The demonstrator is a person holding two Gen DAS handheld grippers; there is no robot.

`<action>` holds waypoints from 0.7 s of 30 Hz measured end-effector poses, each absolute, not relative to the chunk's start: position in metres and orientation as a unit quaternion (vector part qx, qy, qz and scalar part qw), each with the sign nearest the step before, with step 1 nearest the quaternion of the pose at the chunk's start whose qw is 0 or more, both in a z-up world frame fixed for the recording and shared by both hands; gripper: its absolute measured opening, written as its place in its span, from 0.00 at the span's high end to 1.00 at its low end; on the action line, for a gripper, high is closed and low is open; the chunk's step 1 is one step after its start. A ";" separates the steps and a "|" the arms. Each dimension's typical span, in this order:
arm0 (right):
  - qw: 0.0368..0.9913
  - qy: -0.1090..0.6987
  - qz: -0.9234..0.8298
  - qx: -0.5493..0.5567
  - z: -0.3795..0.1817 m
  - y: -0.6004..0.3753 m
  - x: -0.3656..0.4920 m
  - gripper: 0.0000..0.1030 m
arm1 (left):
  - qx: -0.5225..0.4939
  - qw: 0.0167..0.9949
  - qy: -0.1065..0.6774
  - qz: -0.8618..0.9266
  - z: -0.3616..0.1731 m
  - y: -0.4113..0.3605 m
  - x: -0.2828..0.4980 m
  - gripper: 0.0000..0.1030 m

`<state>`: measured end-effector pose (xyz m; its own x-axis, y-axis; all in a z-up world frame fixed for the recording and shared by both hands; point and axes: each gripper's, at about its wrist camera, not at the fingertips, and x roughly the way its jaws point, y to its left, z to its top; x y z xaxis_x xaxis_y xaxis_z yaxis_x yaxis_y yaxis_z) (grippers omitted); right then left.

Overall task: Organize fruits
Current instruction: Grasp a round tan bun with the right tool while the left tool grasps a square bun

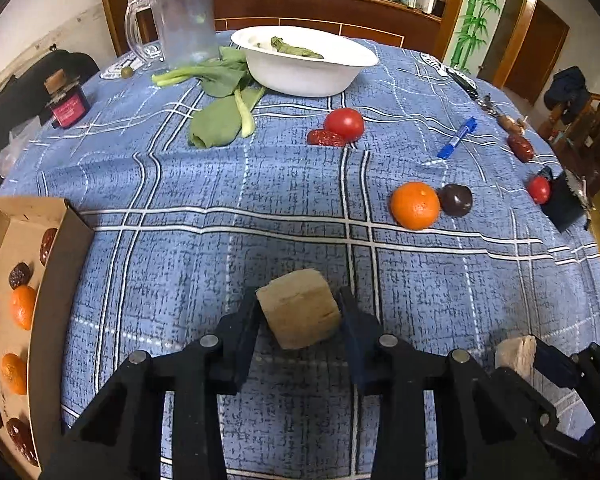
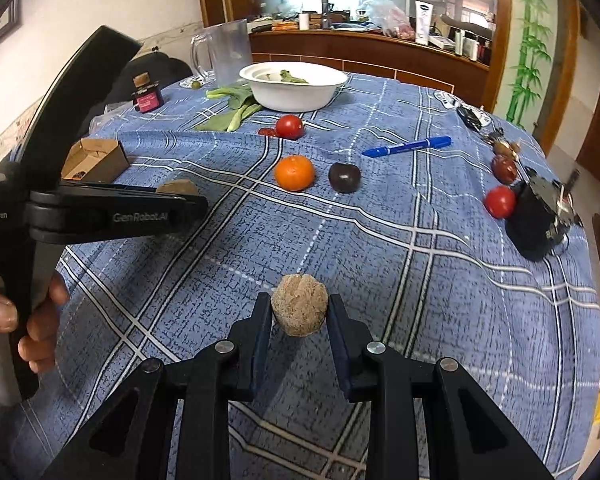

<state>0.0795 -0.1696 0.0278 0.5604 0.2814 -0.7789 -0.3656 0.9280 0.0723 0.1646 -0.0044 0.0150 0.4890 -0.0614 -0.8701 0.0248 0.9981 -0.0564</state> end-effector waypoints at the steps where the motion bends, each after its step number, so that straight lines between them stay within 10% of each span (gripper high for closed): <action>1: 0.883 0.431 0.182 -0.045 0.029 -0.171 0.078 0.71 | -0.027 0.861 0.507 -0.033 0.016 -0.001 0.162 0.65; 21: 0.882 0.449 0.143 -0.020 0.039 -0.148 0.018 0.71 | -0.016 0.875 0.479 -0.065 0.051 0.058 0.024 0.64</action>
